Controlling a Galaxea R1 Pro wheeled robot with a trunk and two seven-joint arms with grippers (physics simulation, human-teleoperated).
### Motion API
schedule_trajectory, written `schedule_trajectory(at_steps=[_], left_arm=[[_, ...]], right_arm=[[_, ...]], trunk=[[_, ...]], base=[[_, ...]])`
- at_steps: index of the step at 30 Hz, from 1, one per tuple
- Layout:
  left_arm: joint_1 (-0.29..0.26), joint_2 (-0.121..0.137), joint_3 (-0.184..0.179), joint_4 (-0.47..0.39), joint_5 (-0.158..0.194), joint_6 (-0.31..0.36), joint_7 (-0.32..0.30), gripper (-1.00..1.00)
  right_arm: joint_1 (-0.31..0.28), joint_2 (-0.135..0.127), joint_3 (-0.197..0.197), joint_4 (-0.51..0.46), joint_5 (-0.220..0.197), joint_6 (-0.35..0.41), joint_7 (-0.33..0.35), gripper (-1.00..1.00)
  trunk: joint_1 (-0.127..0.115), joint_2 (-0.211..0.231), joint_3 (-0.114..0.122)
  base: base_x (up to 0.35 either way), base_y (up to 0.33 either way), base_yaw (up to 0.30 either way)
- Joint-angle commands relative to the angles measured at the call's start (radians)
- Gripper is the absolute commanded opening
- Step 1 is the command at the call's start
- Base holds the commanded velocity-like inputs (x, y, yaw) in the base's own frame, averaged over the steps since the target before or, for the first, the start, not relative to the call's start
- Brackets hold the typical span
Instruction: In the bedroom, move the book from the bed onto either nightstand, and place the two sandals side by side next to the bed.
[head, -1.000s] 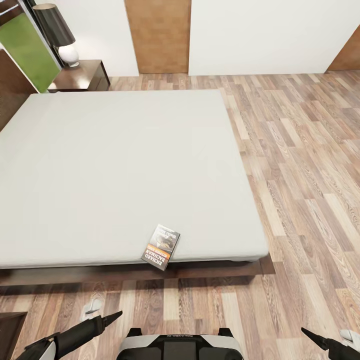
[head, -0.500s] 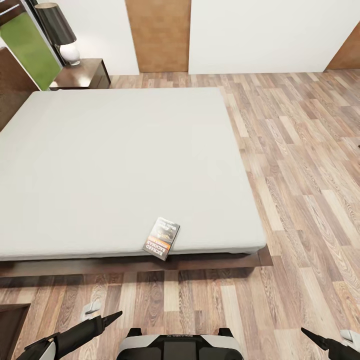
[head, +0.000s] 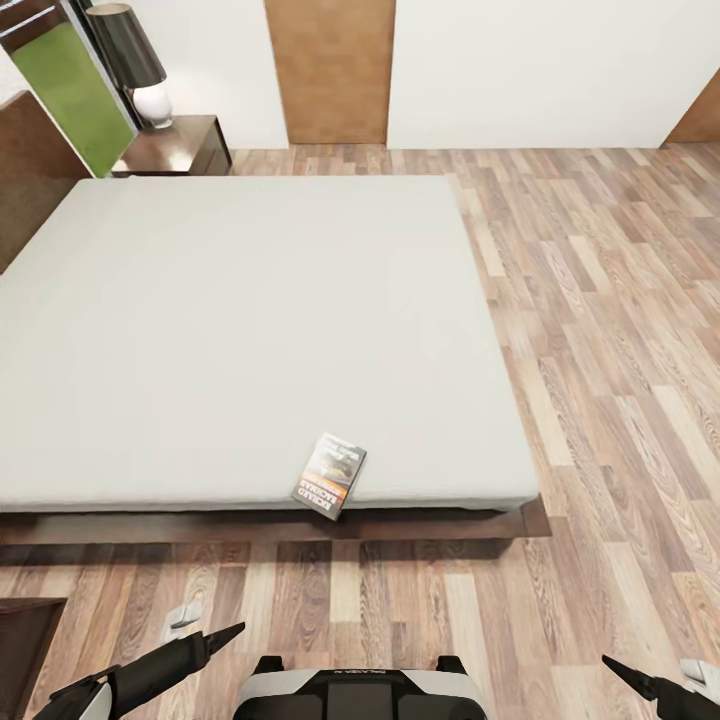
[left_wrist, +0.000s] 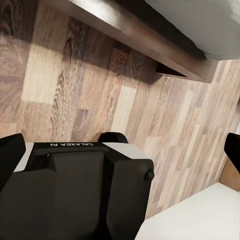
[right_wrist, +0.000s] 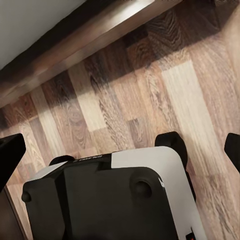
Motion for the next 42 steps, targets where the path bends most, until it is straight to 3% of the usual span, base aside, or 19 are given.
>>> schedule_trajectory(at_steps=[1,19,42], left_arm=[[0.0,0.0,0.002,0.0,0.005,0.011,-0.004,1.0],[0.0,-0.004,0.002,0.001,0.005,0.009,-0.004,1.0],[0.0,-0.006,0.0,0.008,0.005,0.009,-0.004,1.0]], right_arm=[[0.0,0.0,-0.008,0.001,0.006,0.002,0.004,1.0],[0.0,0.0,-0.008,0.001,0.005,0.002,0.004,1.0],[0.0,0.0,-0.008,0.001,0.006,0.002,0.004,1.0]], trunk=[[0.0,-0.001,-0.001],[0.0,-0.001,-0.001],[0.0,-0.001,-0.001]], base=[[0.0,0.0,0.064],[0.0,0.0,0.252],[0.0,0.0,0.014]])
